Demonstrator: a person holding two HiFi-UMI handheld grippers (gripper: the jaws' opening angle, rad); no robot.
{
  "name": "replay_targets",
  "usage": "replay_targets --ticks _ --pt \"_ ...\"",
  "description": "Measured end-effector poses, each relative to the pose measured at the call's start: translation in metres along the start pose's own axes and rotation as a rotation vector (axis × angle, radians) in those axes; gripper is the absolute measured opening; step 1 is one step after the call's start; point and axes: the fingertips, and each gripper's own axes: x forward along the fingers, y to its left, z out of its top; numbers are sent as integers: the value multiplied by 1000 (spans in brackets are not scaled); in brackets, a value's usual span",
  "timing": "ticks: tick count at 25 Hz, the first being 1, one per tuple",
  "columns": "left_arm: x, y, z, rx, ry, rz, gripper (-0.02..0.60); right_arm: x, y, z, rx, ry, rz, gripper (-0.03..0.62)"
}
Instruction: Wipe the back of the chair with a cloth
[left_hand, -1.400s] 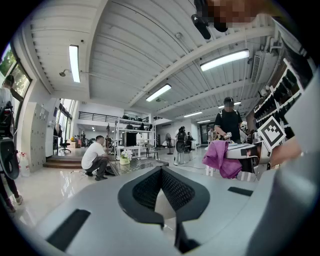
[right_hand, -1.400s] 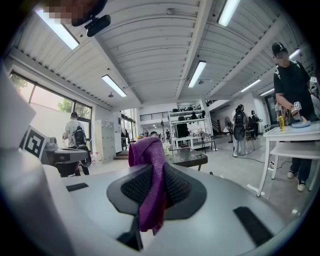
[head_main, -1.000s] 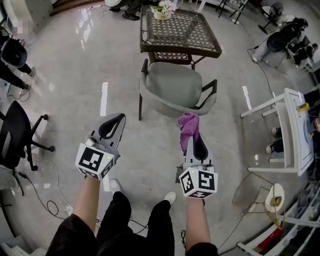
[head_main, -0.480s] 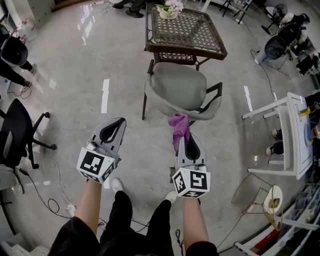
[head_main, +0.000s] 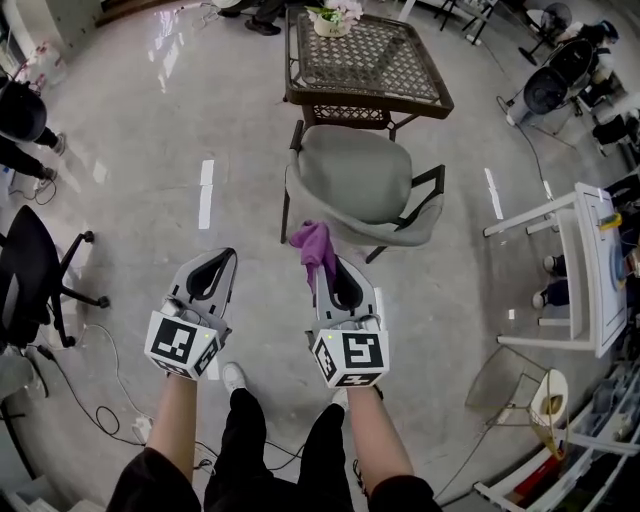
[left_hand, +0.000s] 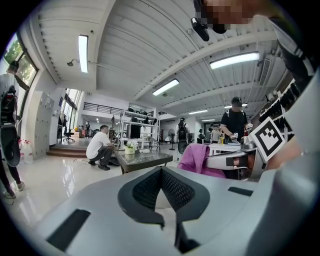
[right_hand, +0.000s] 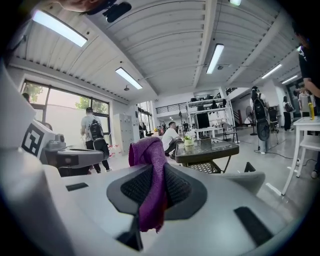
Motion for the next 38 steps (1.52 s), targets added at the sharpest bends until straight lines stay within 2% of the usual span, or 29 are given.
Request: replay_targets --ticks 7,18,24,30,34,38 --pt "16 10 -45 9 12 7 9 50 -1 -48 -35 7 19 72" --pt "43 2 -123 35 71 14 9 78 -58 -87 -27 -49 -51 72" --pt "61 -33 -138 59 88 -19 9 54 -98 -86 -9 -96 -84 72" --pt "86 -85 -153 60 104 -72 9 15 -143 -78 -14 -146 -105 72" --pt "105 -120 -157 53 107 -99 9 -12 -186 -75 18 -179 -154 72" --pt "118 -148 -158 41 108 -102 9 -31 -241 -84 89 -165 -228 72"
